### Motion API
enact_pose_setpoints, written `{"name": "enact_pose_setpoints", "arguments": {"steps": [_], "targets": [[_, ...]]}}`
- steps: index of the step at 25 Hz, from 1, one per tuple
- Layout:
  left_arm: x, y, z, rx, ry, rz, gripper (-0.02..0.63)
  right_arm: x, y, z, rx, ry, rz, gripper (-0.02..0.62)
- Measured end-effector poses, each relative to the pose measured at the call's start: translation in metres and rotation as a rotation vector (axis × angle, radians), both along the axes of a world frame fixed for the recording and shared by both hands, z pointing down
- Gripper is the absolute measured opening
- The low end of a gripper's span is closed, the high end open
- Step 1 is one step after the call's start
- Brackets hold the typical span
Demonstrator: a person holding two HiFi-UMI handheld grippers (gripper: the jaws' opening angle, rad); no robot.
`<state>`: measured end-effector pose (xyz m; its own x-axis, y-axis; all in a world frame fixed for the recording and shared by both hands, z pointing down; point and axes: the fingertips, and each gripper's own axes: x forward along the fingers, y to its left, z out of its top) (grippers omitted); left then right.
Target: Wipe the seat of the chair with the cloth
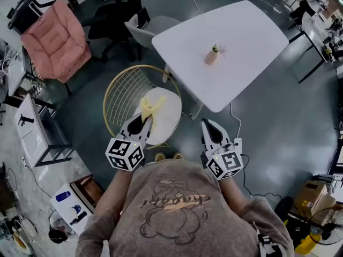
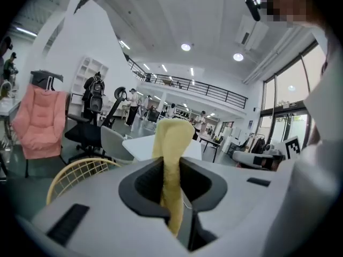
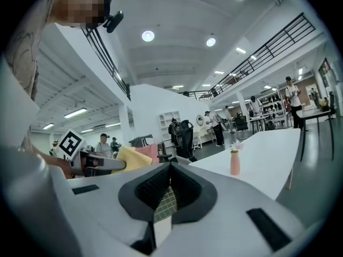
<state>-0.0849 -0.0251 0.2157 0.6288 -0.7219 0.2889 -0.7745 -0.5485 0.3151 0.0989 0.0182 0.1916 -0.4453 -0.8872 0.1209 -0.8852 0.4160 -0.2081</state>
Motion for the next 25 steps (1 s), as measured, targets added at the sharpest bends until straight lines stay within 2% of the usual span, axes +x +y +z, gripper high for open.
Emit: {"name": "enact_pose_setpoints", "arguments": {"steps": [5, 11, 15, 19, 25], "targets": [[-0.014, 0.017, -0.027, 0.093, 0.032, -0.04, 0.071, 0.007, 0.007, -0.012, 0.05, 0.019, 0.039, 0.026], [-0.009, 0.018, -0.025, 0.148, 0.039, -0.038, 0.071, 0.01, -0.001, -0.016, 0.104, 0.045, 0.072, 0.026], [-0.005, 0.019, -0.02, 0.197, 0.01, -0.045, 0.071, 0.007, -0.004, -0.012, 0.098, 0.049, 0.062, 0.026], [-0.004, 0.02, -0.02, 0.239, 0.024, -0.08, 0.071, 0.002, -0.001, -0.003, 0.081, 0.045, 0.052, 0.026], [-0.006, 0.021, -0.018, 0.252, -0.001, -0.084, 0.071, 0.002, 0.004, 0.005, 0.06, 0.045, 0.052, 0.026]]}}
